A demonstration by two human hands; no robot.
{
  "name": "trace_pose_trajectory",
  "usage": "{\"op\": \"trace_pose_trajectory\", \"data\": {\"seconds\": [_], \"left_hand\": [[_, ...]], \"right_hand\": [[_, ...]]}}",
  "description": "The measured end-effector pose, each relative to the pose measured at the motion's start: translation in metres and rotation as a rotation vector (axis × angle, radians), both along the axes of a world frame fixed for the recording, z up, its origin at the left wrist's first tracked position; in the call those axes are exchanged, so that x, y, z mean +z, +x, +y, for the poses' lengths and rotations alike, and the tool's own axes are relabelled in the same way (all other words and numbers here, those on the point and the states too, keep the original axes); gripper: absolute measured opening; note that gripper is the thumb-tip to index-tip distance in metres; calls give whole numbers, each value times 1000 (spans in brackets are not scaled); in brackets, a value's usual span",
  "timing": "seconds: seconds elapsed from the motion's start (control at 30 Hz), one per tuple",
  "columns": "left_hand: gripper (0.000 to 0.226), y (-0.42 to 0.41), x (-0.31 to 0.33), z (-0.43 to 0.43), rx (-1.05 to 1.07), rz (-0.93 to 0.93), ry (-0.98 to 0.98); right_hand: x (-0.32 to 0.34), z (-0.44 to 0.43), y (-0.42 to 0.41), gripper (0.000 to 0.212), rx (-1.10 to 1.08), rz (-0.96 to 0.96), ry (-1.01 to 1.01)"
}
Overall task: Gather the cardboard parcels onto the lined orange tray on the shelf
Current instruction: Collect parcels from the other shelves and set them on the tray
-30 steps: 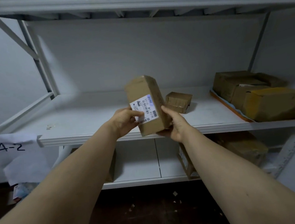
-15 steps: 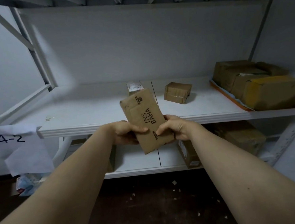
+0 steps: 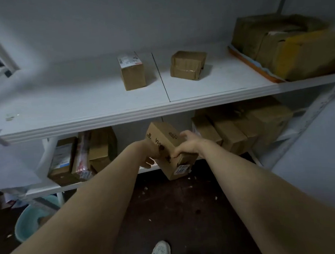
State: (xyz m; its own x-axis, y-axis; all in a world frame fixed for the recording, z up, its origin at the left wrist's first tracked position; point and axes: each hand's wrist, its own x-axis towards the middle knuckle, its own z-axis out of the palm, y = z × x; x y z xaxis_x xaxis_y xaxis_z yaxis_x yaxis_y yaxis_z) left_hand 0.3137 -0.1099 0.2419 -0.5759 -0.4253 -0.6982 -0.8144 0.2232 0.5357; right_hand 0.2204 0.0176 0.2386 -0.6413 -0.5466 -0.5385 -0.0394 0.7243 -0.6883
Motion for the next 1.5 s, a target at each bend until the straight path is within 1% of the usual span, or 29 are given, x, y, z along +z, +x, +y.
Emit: {"op": "trace_pose_trajectory", "data": {"seconds": [0.1, 0.2, 0.3, 0.43, 0.53, 0.6, 0.67, 0.8, 0.83, 0.9, 0.97, 1.03, 1.1, 1.2, 1.3, 1.37, 1.43, 1.5], "left_hand": [[36, -29, -27, -2, -81, 37, -31], [41, -51, -50, -1, -100, 77, 44], [42, -71, -71, -3, -60, 102, 130], [33, -106, -100, -15, -14, 108, 179], [36, -131, -120, -23, -2, 106, 179], [40, -146, -136, -29, 25, 112, 196], [39, -160, -148, -34, 39, 128, 190], [35, -183, -171, -43, 22, 184, 160], [35, -188, -176, -45, 14, 202, 151], [47, -193, -182, -47, -12, 217, 119], [55, -196, -187, -48, -12, 196, 108], [52, -199, -191, -49, 0, 171, 138], [52, -201, -192, -47, -5, 158, 142], [58, -207, -192, -47, 0, 179, 147], [51, -211, -189, -45, 25, 193, 170], [51, -209, -189, -43, 5, 207, 147], [70, -211, -189, -41, -31, 223, 58], [91, -215, -192, -40, -110, 246, -39]], "right_hand": [[-31, -5, -14, 95, -91, 110, 107], [-55, -6, -25, 85, -146, 159, 166], [-81, -9, -39, 71, -196, 230, 187], [-116, -23, -55, 70, -233, 352, 258], [-140, -34, -68, 65, -240, 445, 297], [-154, -42, -79, 62, -265, 453, 301], [-167, -50, -90, 63, -289, 461, 301], [-184, -65, -111, 63, -313, 540, 283], [-187, -67, -115, 62, -311, 554, 274], [-190, -69, -120, 55, -275, 594, 261], [-193, -67, -119, 46, -184, 647, 284], [-199, -64, -118, 40, -113, 666, 302], [-203, -63, -120, 42, -88, 652, 293], [-204, -65, -126, 47, -65, 614, 271], [-199, -62, -126, 47, -61, 631, 239], [-195, -54, -121, 53, -144, 710, 226], [-190, -45, -120, 60, -366, 742, 244], [-187, -38, -124, 60, -611, 676, 283]]}}
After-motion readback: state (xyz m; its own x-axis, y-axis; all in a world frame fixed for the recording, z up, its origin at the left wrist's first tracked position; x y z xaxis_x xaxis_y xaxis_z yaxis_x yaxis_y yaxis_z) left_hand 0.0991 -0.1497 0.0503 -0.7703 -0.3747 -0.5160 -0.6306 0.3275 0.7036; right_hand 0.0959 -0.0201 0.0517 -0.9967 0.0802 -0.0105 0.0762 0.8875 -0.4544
